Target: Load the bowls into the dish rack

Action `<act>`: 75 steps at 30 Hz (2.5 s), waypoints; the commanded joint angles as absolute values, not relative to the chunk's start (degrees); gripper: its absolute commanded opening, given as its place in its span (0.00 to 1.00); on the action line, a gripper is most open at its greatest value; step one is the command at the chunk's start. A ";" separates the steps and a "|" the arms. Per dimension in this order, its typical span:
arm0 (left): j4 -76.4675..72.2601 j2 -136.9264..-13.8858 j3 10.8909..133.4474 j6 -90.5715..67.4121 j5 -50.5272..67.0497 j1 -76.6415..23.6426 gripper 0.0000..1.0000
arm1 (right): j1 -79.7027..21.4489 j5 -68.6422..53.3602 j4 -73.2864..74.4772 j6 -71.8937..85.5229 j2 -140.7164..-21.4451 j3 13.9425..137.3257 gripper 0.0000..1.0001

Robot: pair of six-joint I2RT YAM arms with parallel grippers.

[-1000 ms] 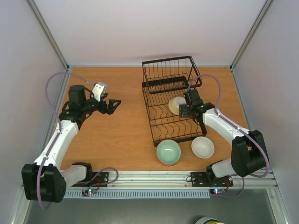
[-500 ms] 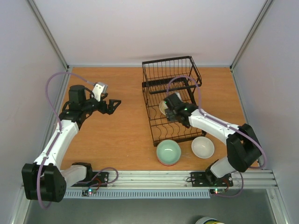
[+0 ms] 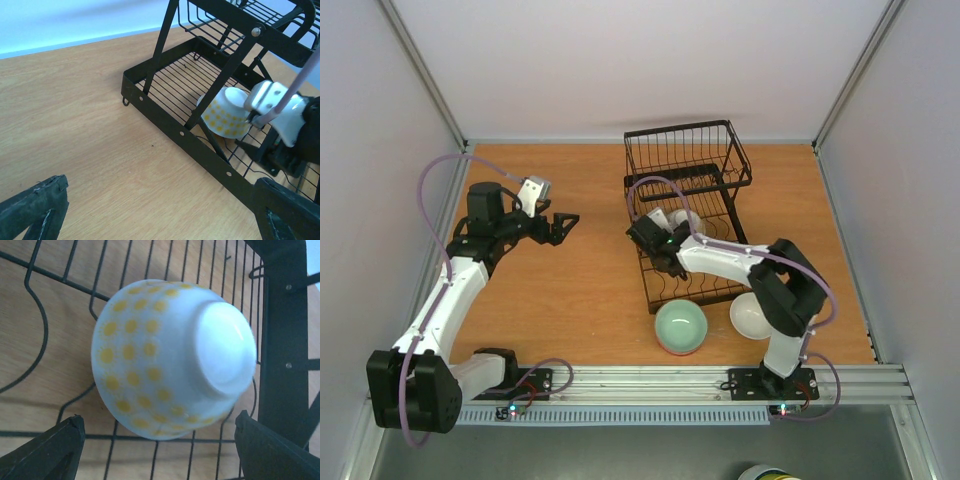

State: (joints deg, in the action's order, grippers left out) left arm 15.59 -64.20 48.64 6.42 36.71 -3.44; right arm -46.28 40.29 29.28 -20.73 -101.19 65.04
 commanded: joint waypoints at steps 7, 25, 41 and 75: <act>13.00 -64.58 48.43 6.33 37.08 -2.99 1.00 | -48.65 50.47 27.51 -25.92 -109.39 71.28 0.83; 12.92 -64.69 48.43 6.40 37.27 -3.02 0.99 | -49.59 53.02 30.94 -28.15 -115.67 74.12 0.85; 13.00 -64.29 48.35 6.30 37.34 -2.76 0.99 | -48.08 50.97 31.55 -28.84 -120.01 76.26 0.61; 13.19 -63.68 48.34 6.24 37.27 -2.63 0.99 | -48.31 50.15 28.78 -38.19 -110.08 70.32 0.89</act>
State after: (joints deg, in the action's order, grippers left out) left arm 15.59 -64.55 48.64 6.42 36.73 -2.96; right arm -48.29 51.07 30.81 -33.80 -110.28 70.48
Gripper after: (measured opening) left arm 0.995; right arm 0.876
